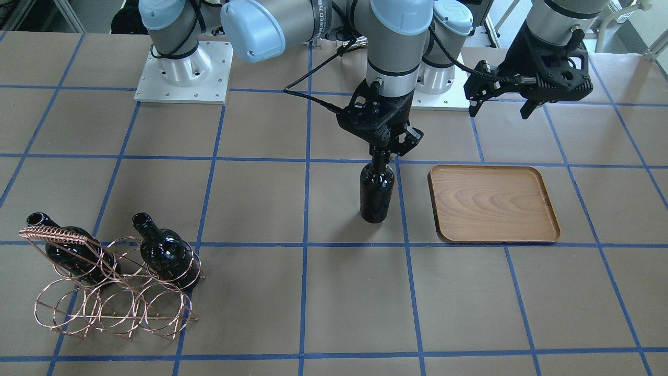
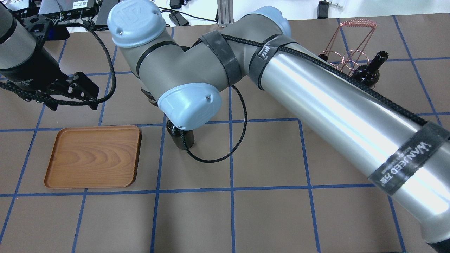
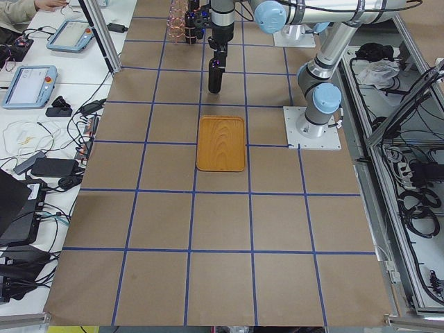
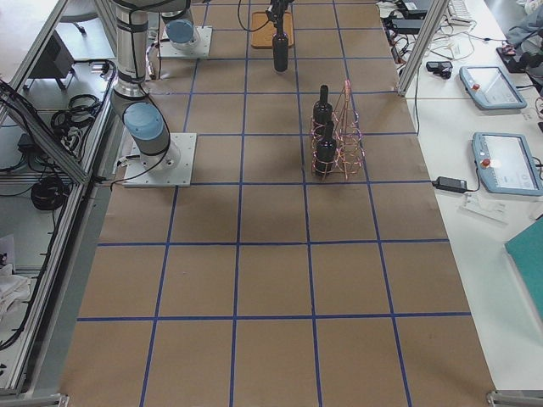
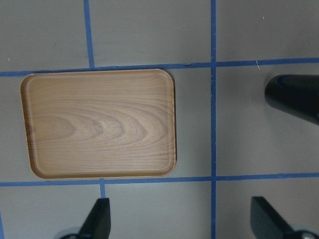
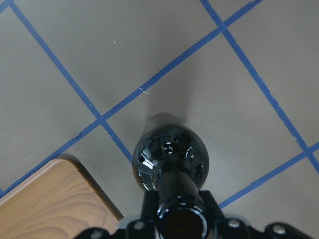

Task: Take wine from basket and place on tray
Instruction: 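Carry the bottle toward the tray and stand it upright on the table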

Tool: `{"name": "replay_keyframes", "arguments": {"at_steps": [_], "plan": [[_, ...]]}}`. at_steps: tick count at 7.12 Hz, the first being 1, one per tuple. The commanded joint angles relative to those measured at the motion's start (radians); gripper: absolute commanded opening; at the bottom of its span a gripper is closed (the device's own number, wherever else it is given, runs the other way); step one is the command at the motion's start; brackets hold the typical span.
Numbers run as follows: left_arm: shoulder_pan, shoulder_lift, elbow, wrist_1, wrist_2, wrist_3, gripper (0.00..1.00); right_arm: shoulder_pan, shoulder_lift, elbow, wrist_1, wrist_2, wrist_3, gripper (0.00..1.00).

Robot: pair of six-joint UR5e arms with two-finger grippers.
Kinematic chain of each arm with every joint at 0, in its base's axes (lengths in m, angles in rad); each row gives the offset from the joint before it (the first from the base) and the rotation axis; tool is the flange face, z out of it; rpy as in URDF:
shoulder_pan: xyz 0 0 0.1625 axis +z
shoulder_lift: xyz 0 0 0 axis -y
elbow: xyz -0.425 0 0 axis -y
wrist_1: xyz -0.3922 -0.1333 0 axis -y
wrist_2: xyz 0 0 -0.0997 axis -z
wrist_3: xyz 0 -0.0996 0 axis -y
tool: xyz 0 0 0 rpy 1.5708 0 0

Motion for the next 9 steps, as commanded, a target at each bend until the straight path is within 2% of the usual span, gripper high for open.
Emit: {"name": "replay_keyframes", "arguments": {"at_steps": [1, 2, 3, 4, 6, 7, 8, 9], "plan": [[0.001, 0.0, -0.002, 0.0, -0.001, 0.0, 1.0, 0.025, 0.019, -0.003, -0.016, 0.018, 0.037, 0.02], [0.001, 0.0, 0.0, 0.002, -0.003, 0.0, 1.0, 0.025, 0.019, -0.004, -0.019, 0.019, 0.039, 0.02], [0.002, 0.0, 0.001, 0.002, -0.004, 0.0, 1.0, 0.025, 0.019, -0.004, -0.023, 0.021, 0.039, 0.17], [0.002, 0.0, 0.001, 0.003, -0.003, 0.002, 1.0, 0.025, 0.019, -0.003, -0.023, 0.021, 0.039, 0.98], [0.002, 0.0, 0.001, 0.003, -0.004, 0.0, 1.0, 0.011, 0.012, -0.004, -0.02, 0.019, 0.027, 1.0], [0.001, 0.002, -0.002, 0.005, -0.006, 0.0, 1.0, -0.012, -0.025, -0.003, -0.02, -0.002, -0.043, 1.0], [-0.004, 0.003, -0.005, -0.004, -0.001, 0.002, 1.0, -0.076, -0.078, 0.008, 0.012, -0.01, -0.146, 1.0], [0.001, -0.003, -0.005, -0.001, 0.002, 0.005, 1.0, -0.151, -0.135, 0.013, 0.096, -0.004, -0.264, 1.0]]}}
